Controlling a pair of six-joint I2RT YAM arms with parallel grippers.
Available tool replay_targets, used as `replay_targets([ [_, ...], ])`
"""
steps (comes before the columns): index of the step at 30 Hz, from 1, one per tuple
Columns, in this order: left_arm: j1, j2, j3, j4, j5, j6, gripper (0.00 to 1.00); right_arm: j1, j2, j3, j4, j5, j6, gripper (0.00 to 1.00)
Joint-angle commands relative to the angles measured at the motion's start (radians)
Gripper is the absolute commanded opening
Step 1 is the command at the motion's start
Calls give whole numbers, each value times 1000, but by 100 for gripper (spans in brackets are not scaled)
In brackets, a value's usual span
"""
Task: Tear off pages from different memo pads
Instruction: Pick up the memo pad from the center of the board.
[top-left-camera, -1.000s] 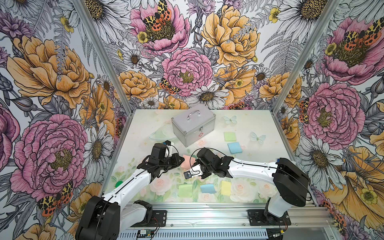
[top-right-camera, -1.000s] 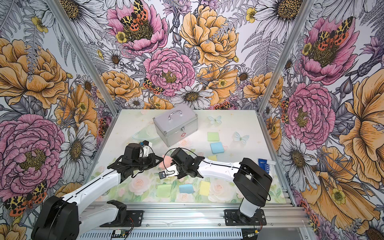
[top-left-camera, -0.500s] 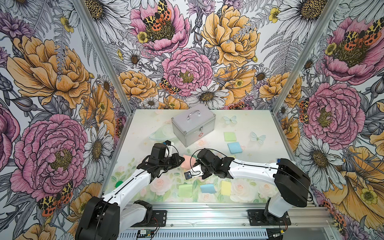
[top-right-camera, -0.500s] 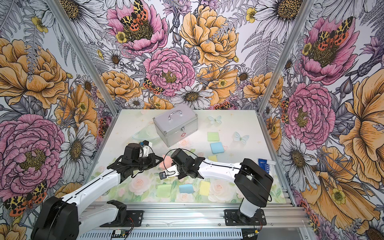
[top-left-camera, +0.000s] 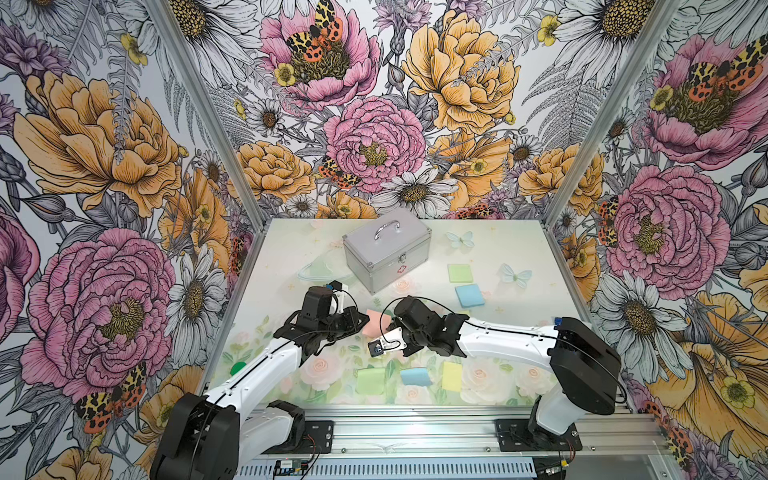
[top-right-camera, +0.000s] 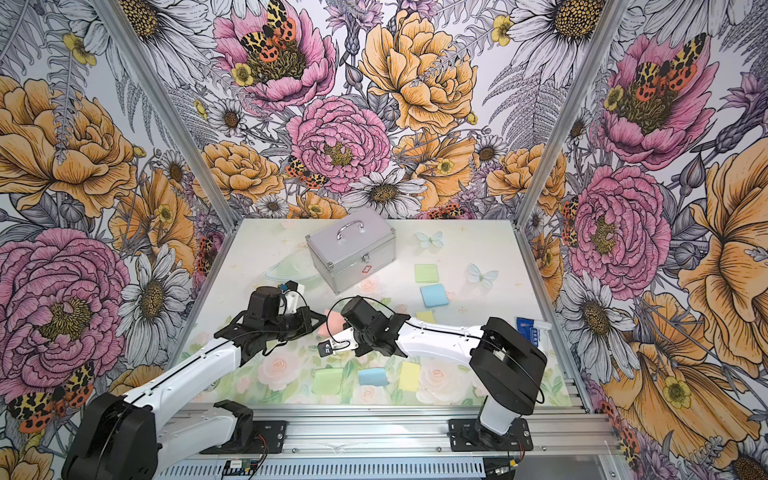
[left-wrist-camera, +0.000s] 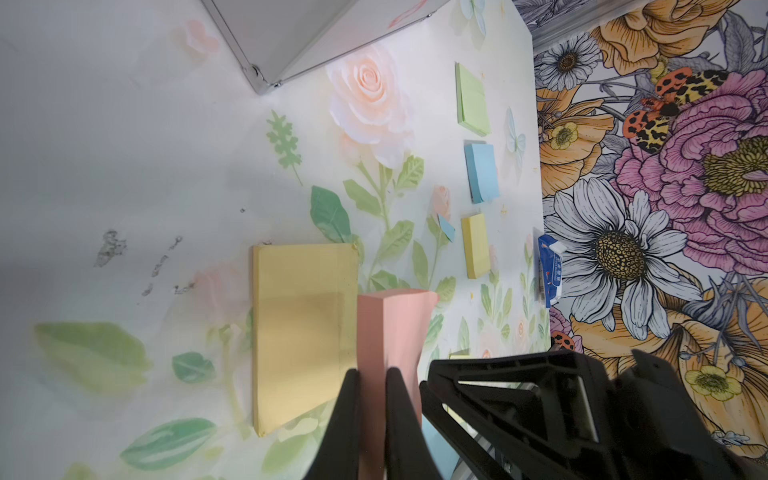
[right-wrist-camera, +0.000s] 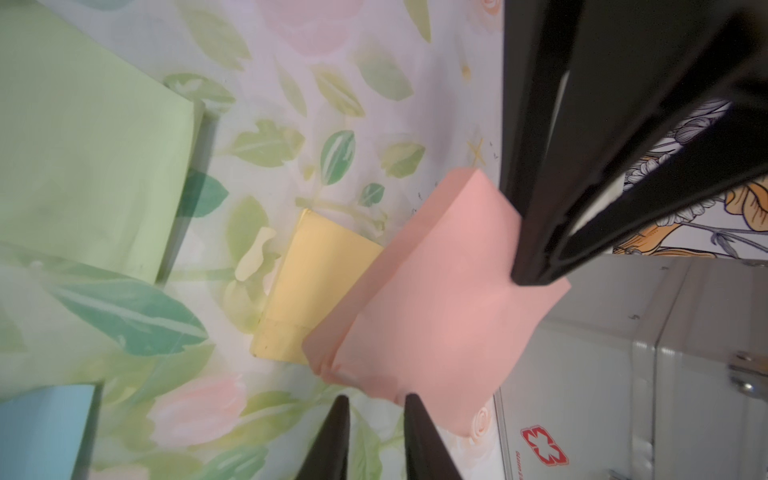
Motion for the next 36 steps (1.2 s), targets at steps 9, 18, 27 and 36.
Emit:
replay_targets([
  [9, -6, -10, -2, 21, 16, -2, 0, 22, 12, 35, 14, 4, 14, 26],
  [18, -6, -15, -8, 33, 19, -11, 0, 33, 29, 56, 14, 8, 17, 23],
  [27, 10, -21, -19, 62, 56, -33, 0, 45, 25, 31, 14, -2, 16, 23],
  [36, 18, -35, -26, 67, 64, -41, 0, 47, 27, 35, 12, 1, 18, 0],
])
